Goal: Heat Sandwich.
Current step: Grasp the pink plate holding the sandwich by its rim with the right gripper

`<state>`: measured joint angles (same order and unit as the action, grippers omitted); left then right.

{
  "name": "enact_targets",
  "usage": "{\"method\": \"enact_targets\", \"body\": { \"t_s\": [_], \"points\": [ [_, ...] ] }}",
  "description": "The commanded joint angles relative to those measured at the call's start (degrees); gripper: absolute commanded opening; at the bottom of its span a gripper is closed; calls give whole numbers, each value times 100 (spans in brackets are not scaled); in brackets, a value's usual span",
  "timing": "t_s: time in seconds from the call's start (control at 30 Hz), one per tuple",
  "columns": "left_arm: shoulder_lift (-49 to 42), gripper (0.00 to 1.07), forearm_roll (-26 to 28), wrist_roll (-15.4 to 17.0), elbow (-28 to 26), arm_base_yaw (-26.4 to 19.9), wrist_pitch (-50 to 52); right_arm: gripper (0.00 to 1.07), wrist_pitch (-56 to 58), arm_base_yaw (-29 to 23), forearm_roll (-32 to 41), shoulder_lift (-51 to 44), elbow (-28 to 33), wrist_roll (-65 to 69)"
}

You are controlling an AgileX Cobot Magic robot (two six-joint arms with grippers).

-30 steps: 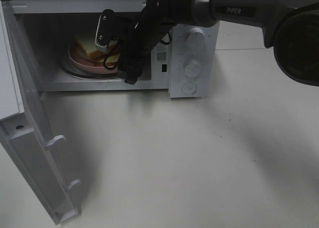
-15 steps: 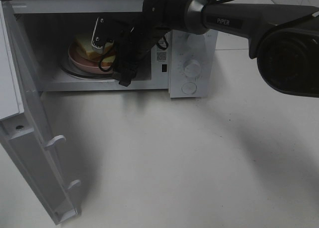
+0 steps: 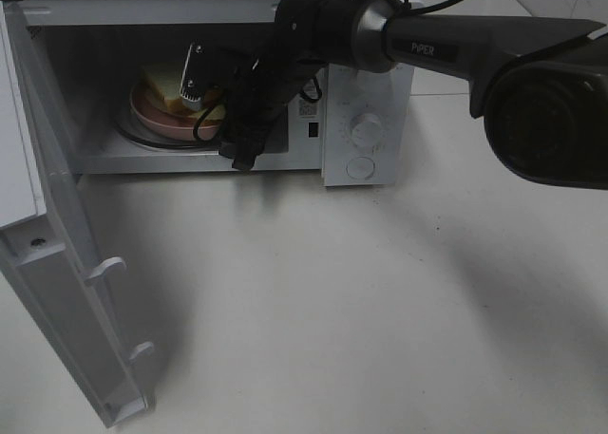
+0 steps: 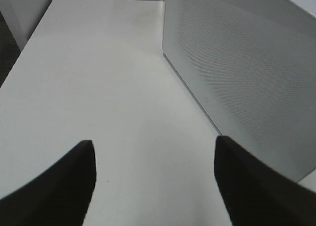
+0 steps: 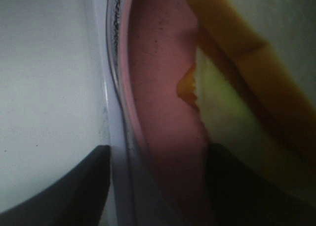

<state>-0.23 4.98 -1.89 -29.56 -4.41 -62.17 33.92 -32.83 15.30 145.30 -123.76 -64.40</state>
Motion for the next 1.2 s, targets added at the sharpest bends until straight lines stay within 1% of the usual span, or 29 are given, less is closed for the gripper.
{"method": "enact_targets", "body": {
  "t_s": [0.03, 0.2, 0.27, 0.3, 0.33, 0.37, 0.43, 0.47, 0.5, 0.6, 0.63, 0.67, 0.77, 1.2],
  "points": [
    [-34, 65, 23, -6, 6, -11, 92, 56, 80, 17, 63, 52, -11, -57],
    [-34, 65, 23, -6, 6, -11, 92, 51, 52, 17, 97, 86, -11, -63],
    [-34, 65, 23, -6, 6, -11, 92, 47, 52, 17, 97, 86, -11, -63],
    [-34, 65, 23, -6, 6, -11, 92, 42, 52, 17, 97, 86, -11, -63],
    [-34, 65, 23, -6, 6, -11, 92, 42, 52, 17, 97, 86, -11, -63],
    [-34, 65, 23, -6, 6, -11, 92, 40, 52, 17, 97, 86, -11, -63],
    [-34, 65, 23, -6, 6, -11, 92, 32, 52, 17, 97, 86, -11, -97],
    [-34, 65, 23, -6, 6, -11, 92, 25, 29, 17, 97, 86, -11, -132],
    [-34, 65, 23, -6, 6, -11, 92, 25, 29, 17, 97, 86, -11, -132],
    [-34, 65, 23, -6, 6, -11, 92, 14, 6, 17, 97, 86, -11, -155],
    [-34, 65, 23, -6, 6, -11, 92, 8, 6, 17, 97, 86, -11, -241],
    [-34, 65, 23, -6, 6, -11, 92, 8, 6, 17, 97, 86, -11, -241],
    [-34, 65, 23, -6, 6, -11, 92, 0, 40, 17, 109, 86, -11, -372],
    [-34, 65, 23, -6, 6, -11, 92, 0, 235, 17, 115, 17, -11, -384]
  ]
}}
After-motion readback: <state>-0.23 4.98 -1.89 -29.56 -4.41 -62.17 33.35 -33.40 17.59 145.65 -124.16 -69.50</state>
